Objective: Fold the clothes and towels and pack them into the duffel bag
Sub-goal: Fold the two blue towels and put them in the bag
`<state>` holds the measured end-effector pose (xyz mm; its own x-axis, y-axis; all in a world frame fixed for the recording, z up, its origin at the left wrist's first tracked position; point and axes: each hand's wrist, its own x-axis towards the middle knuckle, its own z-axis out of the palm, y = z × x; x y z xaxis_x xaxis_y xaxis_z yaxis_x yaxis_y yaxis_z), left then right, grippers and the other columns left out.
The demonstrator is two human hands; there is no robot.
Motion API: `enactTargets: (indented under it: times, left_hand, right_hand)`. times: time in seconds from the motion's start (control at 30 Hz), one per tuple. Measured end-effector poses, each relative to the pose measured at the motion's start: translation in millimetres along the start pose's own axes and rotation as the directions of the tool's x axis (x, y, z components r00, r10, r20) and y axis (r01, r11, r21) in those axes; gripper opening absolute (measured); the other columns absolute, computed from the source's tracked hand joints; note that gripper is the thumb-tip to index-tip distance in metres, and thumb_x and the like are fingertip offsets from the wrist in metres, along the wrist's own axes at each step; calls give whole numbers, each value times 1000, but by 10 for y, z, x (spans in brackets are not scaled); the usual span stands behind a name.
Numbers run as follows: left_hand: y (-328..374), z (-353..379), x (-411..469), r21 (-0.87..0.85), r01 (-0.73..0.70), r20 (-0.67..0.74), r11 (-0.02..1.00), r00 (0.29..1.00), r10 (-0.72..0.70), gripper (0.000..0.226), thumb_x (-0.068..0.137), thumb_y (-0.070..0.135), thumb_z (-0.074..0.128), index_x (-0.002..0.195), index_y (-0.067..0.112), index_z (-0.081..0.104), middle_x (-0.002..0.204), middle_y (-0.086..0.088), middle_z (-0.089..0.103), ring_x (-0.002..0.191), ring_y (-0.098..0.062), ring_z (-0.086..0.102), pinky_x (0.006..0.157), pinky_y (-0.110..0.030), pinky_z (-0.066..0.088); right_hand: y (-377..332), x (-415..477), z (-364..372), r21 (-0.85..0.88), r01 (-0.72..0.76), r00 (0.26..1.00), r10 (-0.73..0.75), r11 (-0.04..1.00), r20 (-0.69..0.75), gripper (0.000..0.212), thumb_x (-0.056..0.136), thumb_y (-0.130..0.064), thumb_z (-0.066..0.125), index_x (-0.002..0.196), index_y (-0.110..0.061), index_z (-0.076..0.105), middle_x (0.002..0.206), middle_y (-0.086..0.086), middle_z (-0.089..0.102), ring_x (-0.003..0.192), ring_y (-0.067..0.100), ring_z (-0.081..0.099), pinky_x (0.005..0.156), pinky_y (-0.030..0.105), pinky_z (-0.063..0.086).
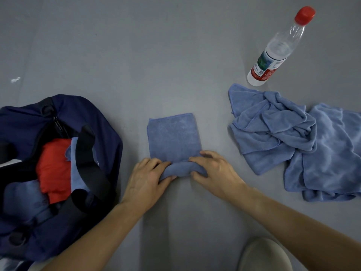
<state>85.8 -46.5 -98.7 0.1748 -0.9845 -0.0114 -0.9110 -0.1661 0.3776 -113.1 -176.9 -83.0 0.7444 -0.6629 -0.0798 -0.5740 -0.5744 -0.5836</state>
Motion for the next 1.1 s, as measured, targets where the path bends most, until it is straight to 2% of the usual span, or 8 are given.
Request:
enactTargets:
  times: [0.13, 0.3, 0.43, 0.57, 0.67, 0.77, 0.93, 1.1]
  left_hand:
    - [29, -135, 86, -108, 115, 143, 988, 985, -99, 47, 92, 66, 39, 121, 35, 59, 88, 6, 66, 80, -16, 59, 72, -33, 49]
    - [65, -137, 213, -130, 270, 197, 954, 950, -242, 36, 97, 59, 42, 122, 37, 52, 91, -1, 70, 84, -23, 65, 74, -35, 51]
    - [92, -96, 334, -30, 354, 206, 935, 917, -341, 42, 96, 61, 45, 131, 37, 46, 100, -7, 71, 93, -32, 66, 77, -38, 53]
    - [75, -56, 358, 28, 255, -8, 967, 967, -255, 41, 93, 51, 57, 126, 27, 52, 107, -3, 62, 91, -31, 60, 74, -42, 50]
    - [84, 25, 245, 146, -7, -163, 989, 986, 31, 31, 95, 40, 57, 118, 22, 65, 113, 0, 62, 96, -28, 59, 79, -41, 43]
    - [80, 101, 95, 109, -146, -32, 983, 988, 150, 54, 88, 44, 70, 134, 18, 58, 126, -3, 58, 115, -25, 55, 97, -42, 44]
    - [46, 68, 209, 18, -110, -5, 994, 994, 111, 58, 83, 20, 75, 137, 16, 54, 122, -5, 60, 102, -28, 62, 91, -44, 50]
    - [85, -177, 340, -150, 13, 171, 989, 985, 13, 35, 95, 38, 52, 130, 32, 50, 110, 2, 69, 92, -25, 66, 77, -37, 53]
  right_hand:
    - [67, 1, -51, 39, -197, 971, 189, 980, 147, 38, 89, -43, 66, 126, -32, 64, 111, 4, 67, 111, 17, 58, 90, 24, 42]
    - [98, 81, 0, -5, -266, 961, 266, 964, 77, 46, 92, -58, 56, 131, -33, 55, 93, 9, 65, 88, 28, 63, 75, 32, 45]
    - [112, 119, 19, -294, 60, 988, -98, 954, -116, 47, 91, -22, 67, 137, -19, 57, 119, 10, 62, 105, 32, 59, 84, 45, 52]
    - [226, 65, 169, -410, 337, 926, -378, 847, -20, 45, 89, -15, 54, 133, -13, 62, 137, 8, 59, 129, 33, 53, 103, 46, 45]
    - [243, -39, 243, -420, 270, 961, -269, 866, 62, 60, 94, -44, 51, 146, -13, 50, 149, 6, 50, 141, 30, 43, 111, 50, 40]
    - [266, -18, 251, -405, 242, 970, -222, 882, 98, 66, 90, -48, 48, 147, -14, 48, 150, 5, 50, 141, 29, 44, 109, 50, 43]
    - [245, 128, 189, -295, 198, 980, -195, 935, 42, 54, 85, -35, 55, 135, -14, 62, 137, 3, 63, 130, 27, 56, 105, 46, 49]
    - [102, 225, -16, -35, -1, 997, 4, 999, 83, 35, 79, -39, 60, 107, -23, 72, 103, 1, 74, 105, 25, 66, 92, 36, 54]
